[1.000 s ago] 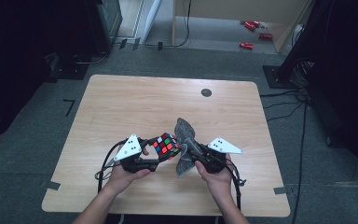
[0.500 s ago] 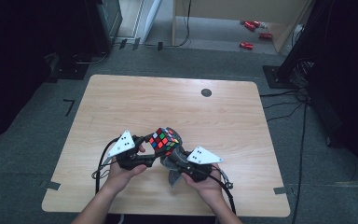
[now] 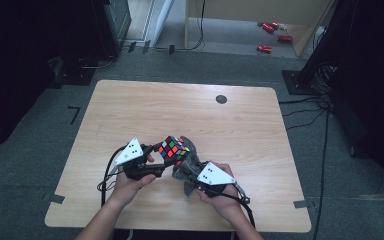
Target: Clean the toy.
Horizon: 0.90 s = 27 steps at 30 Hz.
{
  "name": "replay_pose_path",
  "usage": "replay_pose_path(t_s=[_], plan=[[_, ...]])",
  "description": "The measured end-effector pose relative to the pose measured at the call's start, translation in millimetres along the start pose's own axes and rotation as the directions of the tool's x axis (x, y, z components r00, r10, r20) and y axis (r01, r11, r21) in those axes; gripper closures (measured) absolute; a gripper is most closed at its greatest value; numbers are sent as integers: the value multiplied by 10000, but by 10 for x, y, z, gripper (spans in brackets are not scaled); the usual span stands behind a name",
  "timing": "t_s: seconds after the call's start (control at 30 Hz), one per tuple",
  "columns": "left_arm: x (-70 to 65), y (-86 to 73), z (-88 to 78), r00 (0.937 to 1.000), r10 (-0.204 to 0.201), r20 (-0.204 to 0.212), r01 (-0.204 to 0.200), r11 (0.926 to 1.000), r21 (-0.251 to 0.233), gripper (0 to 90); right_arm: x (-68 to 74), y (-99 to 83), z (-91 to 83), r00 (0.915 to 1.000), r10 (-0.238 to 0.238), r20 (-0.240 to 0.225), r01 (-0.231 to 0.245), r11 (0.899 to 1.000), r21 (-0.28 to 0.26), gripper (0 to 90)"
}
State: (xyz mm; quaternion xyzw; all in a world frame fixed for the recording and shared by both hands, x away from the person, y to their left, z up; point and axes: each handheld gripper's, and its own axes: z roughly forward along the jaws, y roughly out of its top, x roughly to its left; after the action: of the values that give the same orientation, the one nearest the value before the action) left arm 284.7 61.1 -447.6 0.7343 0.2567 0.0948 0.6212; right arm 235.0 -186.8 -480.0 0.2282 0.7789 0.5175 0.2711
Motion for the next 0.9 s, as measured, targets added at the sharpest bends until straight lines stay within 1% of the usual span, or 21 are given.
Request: replay_pose_path(t_s=[0.07, 0.13, 0.23, 0.27, 0.33, 0.47, 0.5, 0.57, 0.63, 0.77, 0.83, 0.9], plan=[[2, 1, -4, 10000, -24, 21, 24, 10000, -8, 352, 31, -5, 23, 9999, -144, -79, 145, 9998, 111, 664], [4, 2, -7, 10000, -48, 50, 48, 10000, -27, 352, 14, 7, 14, 9997, -247, 53, 246, 9996, 122, 663], [2, -2, -1, 10000, -8, 72, 8, 10000, 42, 352, -78, 18, -41, 9993, 130, 351, -123, 9997, -205, 663], [-2, -5, 4, 10000, -3, 75, 2, 10000, 62, 352, -97, 14, -50, 9990, 181, 419, -170, 9995, -262, 663], [-10, -8, 15, 10000, -20, 92, 19, 10000, 78, 352, -83, -1, -39, 9994, 91, 347, -84, 9998, -203, 663], [-9, -4, 11, 10000, -26, 86, 26, 10000, 10, 352, 37, -24, 35, 9998, -166, -66, 166, 9998, 105, 661], [-2, -3, 3, 9999, -48, 95, 48, 10000, -15, 351, 48, -20, 42, 9998, -123, -163, 124, 9999, 103, 661], [10, -3, -8, 10000, -66, 40, 66, 10000, -59, 352, 32, -5, 31, 9998, -21, -173, 21, 10000, 42, 661], [20, -7, -9, 10000, -55, 26, 55, 10000, -14, 352, -20, 9, -5, 9999, 120, -48, -120, 9999, -87, 661], [5, -17, 12, 10000, -4, 67, 3, 10000, 57, 352, -115, 12, -60, 9979, 562, 315, -549, 9977, -393, 661], [-1, -15, 15, 10000, 5, 76, -6, 10000, 66, 352, -99, 4, -48, 9982, 531, 259, -522, 9979, -372, 661], [5, -13, 9, 10000, -4, 15, 4, 10000, 47, 351, -48, -4, -20, 9988, 492, 79, -490, 9985, -236, 660]])
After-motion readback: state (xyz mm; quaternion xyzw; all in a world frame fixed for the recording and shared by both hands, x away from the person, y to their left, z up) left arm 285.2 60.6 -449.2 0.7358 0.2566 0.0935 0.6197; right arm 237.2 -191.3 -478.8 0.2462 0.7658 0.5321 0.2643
